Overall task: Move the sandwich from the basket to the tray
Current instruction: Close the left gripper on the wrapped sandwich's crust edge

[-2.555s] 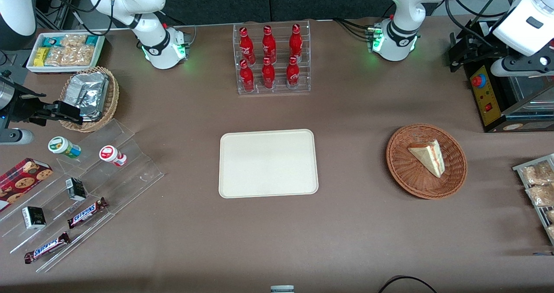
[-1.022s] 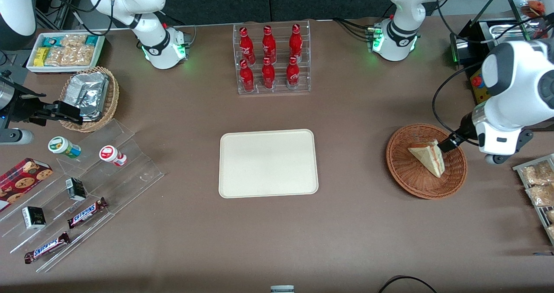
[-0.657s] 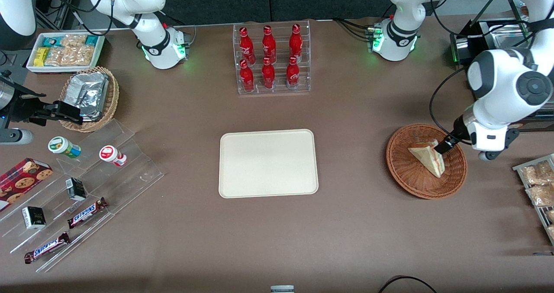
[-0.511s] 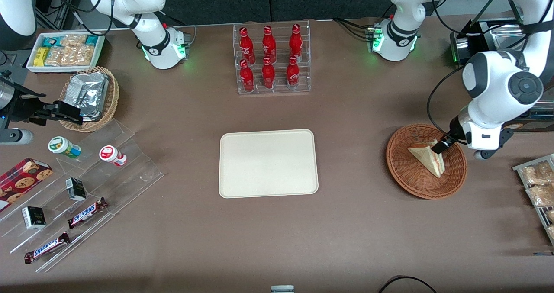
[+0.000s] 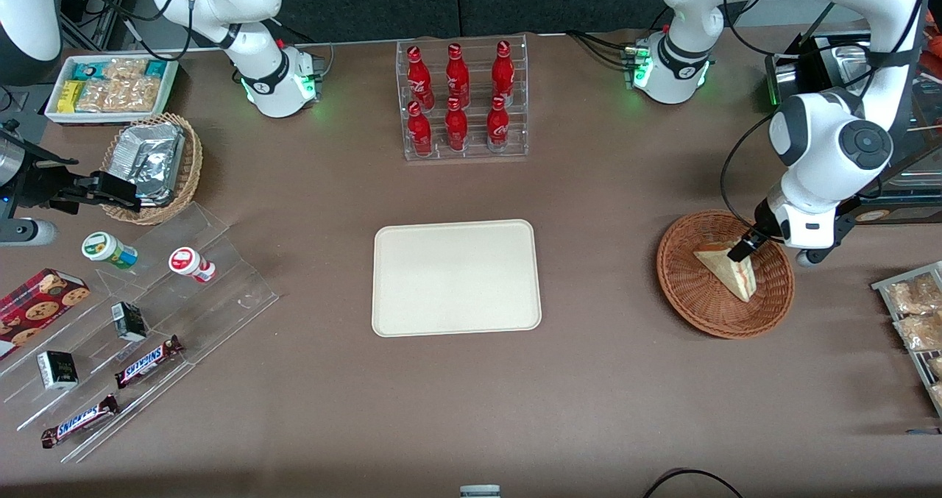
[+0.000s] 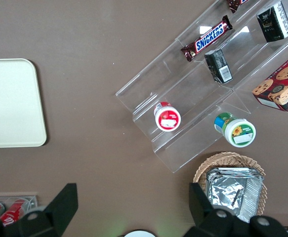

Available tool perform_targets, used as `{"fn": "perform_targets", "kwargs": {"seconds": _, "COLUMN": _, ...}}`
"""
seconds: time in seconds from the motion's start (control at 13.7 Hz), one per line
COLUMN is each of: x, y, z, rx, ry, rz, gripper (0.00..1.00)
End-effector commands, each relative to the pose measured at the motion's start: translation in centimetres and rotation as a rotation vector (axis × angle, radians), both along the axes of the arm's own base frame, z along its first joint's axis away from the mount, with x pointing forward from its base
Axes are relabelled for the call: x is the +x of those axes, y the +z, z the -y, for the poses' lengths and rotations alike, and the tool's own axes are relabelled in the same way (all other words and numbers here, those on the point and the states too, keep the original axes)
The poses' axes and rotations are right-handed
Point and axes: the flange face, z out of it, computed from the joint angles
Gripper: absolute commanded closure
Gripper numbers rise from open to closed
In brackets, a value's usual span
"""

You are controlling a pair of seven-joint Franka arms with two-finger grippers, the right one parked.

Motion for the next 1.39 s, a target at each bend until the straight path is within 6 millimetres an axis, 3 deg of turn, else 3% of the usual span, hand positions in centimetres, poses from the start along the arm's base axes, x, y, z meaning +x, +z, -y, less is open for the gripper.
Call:
{"fn": "perform_targets", "kwargs": {"seconds": 0.0, "x": -0.7, "y": -2.5, "z": 0.1, "rx": -0.005, "ry": 0.008, "rz": 0.032, "gripper": 0.0}}
{"fn": "perform_targets", "kwargs": {"seconds": 0.36, "x": -0.7, "y": -5.4, "z": 0.2, "rx": -0.015, "ry": 0.007, "rz": 0.052, "gripper": 0.03}}
{"fn": "perform_targets", "kwargs": {"seconds": 0.66, "x": 0.2, "y": -3.9, "z": 0.7, "rx": -0.023, "ry": 0.06, "rz": 0.078, "gripper": 0.87}}
{"fn": "perform_targets", "kwargs": {"seconds": 0.73, "x": 0.4, "y": -3.2, "z": 0.8, "rx": -0.021, "ry": 0.057, "rz": 0.075, "gripper": 0.98}}
{"fn": "perform_targets", "kwargs": {"seconds": 1.02, "x": 1.2, "y": 1.1, "z": 2.3, "rx": -0.009, "ry": 0.025, "rz": 0.007, "gripper": 1.0}}
{"fn": "perform_targets", "kwargs": {"seconds": 1.31, "x": 2.4, "y": 9.1, "z": 5.6, "rx": 0.019, "ry": -0.046, "rz": -0.098, "gripper": 1.0}}
